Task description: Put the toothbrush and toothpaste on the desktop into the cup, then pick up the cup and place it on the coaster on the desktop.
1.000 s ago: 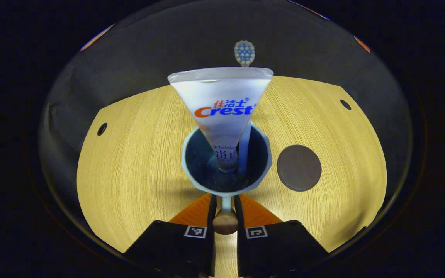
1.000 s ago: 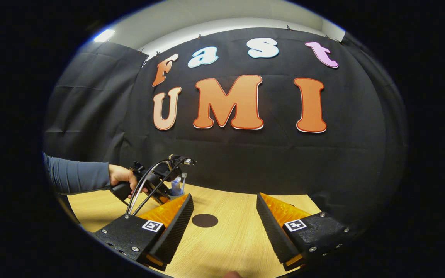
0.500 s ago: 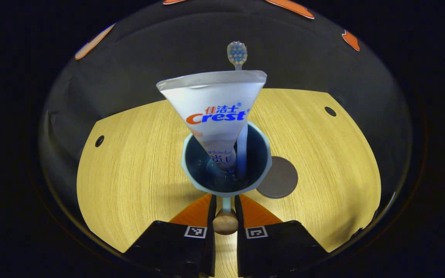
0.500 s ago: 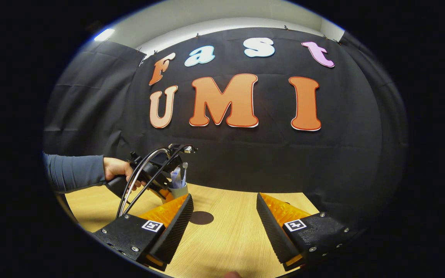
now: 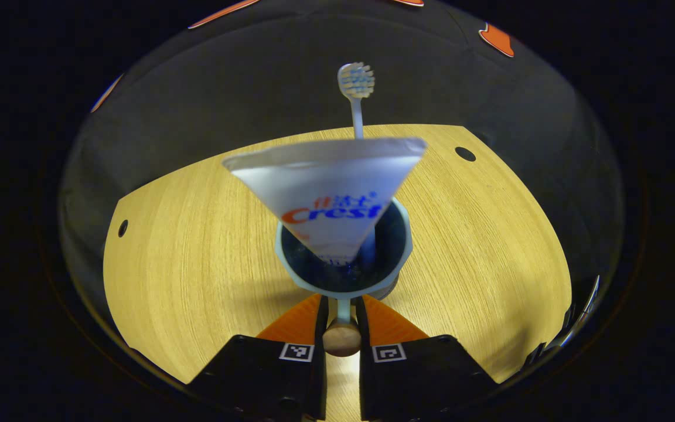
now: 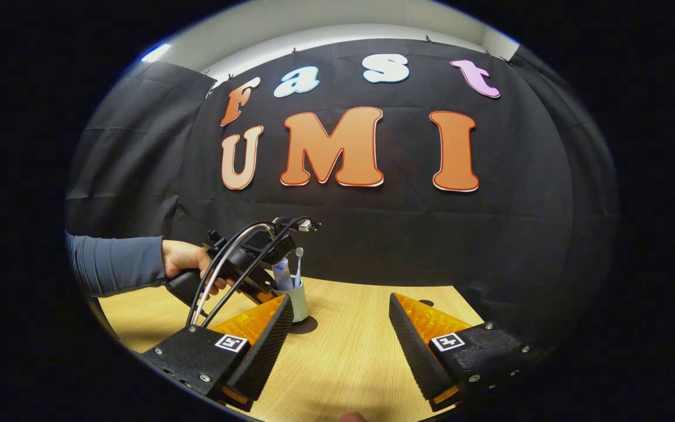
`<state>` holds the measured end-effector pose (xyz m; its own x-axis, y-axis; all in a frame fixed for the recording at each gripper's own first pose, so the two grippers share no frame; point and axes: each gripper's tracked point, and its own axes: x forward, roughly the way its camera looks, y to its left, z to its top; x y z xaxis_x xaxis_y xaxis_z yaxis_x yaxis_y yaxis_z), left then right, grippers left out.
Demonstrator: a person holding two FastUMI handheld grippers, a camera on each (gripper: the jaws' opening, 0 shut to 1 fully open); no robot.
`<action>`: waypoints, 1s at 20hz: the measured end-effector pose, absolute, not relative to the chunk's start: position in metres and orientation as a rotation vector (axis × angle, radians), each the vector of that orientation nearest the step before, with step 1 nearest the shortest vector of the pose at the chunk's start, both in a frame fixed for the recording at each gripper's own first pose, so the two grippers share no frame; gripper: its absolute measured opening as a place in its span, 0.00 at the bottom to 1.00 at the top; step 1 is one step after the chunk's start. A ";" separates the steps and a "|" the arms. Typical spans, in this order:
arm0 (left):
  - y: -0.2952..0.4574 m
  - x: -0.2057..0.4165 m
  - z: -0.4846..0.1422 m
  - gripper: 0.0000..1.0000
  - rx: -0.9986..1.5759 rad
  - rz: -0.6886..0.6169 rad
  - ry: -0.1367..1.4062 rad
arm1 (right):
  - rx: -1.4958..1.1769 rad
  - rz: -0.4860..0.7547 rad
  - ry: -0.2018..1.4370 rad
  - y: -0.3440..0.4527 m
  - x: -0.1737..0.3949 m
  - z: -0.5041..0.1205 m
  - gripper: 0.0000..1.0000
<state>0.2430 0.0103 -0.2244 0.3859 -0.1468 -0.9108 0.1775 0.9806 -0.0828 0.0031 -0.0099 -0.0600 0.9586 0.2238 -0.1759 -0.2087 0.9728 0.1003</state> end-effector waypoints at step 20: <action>0.034 0.328 -0.098 0.99 0.165 -0.032 0.510 | 0.140 0.145 0.102 0.017 0.021 -0.041 0.98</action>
